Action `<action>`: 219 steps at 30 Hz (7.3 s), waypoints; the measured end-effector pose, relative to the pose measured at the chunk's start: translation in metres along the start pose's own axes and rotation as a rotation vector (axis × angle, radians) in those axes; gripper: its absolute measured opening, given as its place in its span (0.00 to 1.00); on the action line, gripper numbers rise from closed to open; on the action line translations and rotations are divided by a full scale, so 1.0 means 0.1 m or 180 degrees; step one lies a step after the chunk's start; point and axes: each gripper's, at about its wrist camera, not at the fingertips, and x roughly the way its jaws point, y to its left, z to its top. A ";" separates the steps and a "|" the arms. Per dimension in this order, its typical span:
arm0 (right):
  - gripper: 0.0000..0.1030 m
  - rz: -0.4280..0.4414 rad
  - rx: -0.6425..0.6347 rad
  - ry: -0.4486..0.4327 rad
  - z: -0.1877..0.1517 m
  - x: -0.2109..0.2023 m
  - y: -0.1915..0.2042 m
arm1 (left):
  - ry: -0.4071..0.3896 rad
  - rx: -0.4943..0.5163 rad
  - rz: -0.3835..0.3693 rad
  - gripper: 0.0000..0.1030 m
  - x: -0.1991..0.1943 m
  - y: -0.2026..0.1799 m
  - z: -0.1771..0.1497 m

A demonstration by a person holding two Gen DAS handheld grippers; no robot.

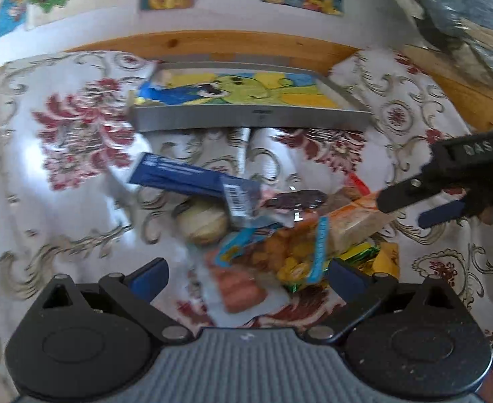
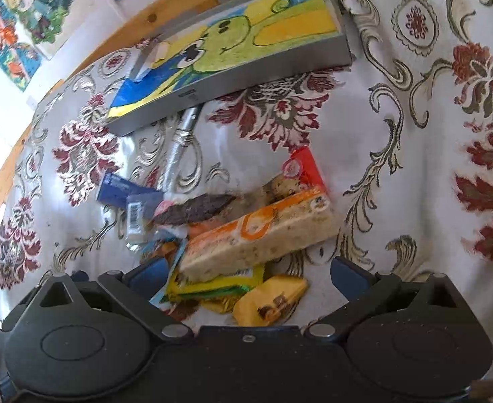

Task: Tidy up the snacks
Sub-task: 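Lower the right tool onto the cream nougat bar and close it, then lift the nougat bar with the right tool while the left tool grasps the jerky pack, then carry the jerky pack in the left tool and lower it into the grey tray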

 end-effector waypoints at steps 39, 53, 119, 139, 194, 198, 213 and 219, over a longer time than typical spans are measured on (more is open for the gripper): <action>0.81 0.0447 0.0525 -0.0273 0.25 0.37 -0.19 | 0.0254 -0.0021 -0.0598 0.99 0.65 0.07 0.13; 0.52 0.0299 0.0325 -0.0119 0.19 0.48 -0.10 | 0.0198 0.0097 -0.0555 0.95 0.69 0.10 0.10; 0.31 -0.0003 -0.0457 -0.0110 0.08 0.29 0.16 | -0.0044 0.0348 -0.0423 0.53 0.14 -0.47 -0.20; 0.35 -0.0142 -0.0437 0.0086 0.08 0.37 0.11 | -0.0008 0.0639 -0.0606 0.53 0.31 -0.69 -0.18; 0.30 -0.0038 -0.0417 -0.1733 0.91 -0.15 -0.03 | -0.0938 -0.0437 0.0018 0.49 0.24 -0.31 1.23; 0.30 0.0108 -0.0180 -0.1876 1.22 -0.04 -0.15 | -0.0937 -0.0613 0.0110 0.49 0.52 -0.26 1.59; 0.30 -0.0095 -0.0277 -0.1677 1.77 0.59 -0.37 | -0.0421 -0.0919 0.0393 0.49 1.60 -0.26 2.08; 0.30 -0.0035 -0.0205 -0.1554 1.82 0.71 -0.46 | -0.0273 -0.0865 0.0461 0.49 1.79 -0.24 2.03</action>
